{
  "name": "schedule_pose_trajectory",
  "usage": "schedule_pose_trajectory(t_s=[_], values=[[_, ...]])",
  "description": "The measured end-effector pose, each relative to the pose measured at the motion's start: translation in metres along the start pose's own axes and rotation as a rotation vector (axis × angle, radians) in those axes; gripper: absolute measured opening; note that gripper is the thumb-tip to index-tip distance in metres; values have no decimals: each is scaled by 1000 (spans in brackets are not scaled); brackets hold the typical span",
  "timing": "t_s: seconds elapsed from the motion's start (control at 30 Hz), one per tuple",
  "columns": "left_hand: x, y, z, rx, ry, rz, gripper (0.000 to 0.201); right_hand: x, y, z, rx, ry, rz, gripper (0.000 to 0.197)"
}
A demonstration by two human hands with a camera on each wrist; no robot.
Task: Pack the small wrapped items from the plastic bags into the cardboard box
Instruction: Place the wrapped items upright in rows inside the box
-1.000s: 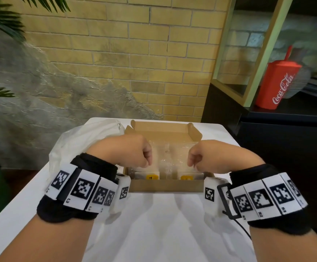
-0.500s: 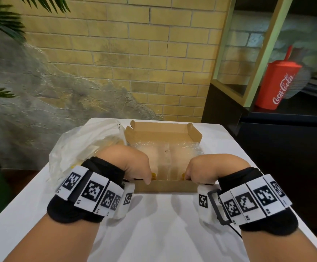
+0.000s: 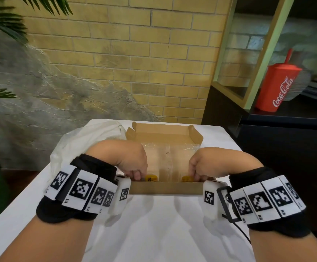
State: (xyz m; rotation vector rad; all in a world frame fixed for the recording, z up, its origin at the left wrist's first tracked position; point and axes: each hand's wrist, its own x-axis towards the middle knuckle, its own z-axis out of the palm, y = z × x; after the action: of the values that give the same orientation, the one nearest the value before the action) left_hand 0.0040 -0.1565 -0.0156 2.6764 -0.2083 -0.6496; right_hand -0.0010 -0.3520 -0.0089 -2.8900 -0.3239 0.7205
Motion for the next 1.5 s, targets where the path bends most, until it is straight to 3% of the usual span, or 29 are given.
schedule_pose_trajectory(t_s=[0.37, 0.43, 0.53, 0.67, 0.83, 0.97, 1.07, 1.17, 1.2, 1.27, 1.33, 1.5], values=[[-24, 3, -15, -105, 406, 181, 9, -9, 3, -9, 241, 451, -188, 23], [-25, 1, -16, -127, 459, 153, 7, -11, 0, -9, 258, 493, -227, 25], [-20, -7, -20, -134, 506, 26, 24, -14, -4, -8, 288, 533, -270, 28], [-17, -21, -24, 23, 475, -164, 58, -15, -8, -7, 272, 554, -301, 27], [-17, -48, -18, 104, 285, -435, 73, -18, -9, -7, 278, 560, -333, 27], [-16, -54, -7, 352, 110, -544, 59, -19, -12, -6, 291, 535, -343, 27], [-2, -63, 3, 335, 82, -593, 54, -19, -13, -6, 269, 513, -349, 27], [62, -107, 7, 502, -1, -629, 52, -18, -13, -7, 267, 503, -353, 27], [71, -109, 8, 480, 42, -639, 45, -18, -12, -7, 271, 506, -359, 26], [119, -166, 11, 494, 46, -615, 21, -18, -11, -7, 280, 516, -375, 25], [126, -169, 7, 364, 72, -641, 31, -18, -10, -8, 295, 528, -398, 24], [1, -60, 4, 353, 352, -504, 32, -16, -8, -8, 337, 549, -446, 22]])
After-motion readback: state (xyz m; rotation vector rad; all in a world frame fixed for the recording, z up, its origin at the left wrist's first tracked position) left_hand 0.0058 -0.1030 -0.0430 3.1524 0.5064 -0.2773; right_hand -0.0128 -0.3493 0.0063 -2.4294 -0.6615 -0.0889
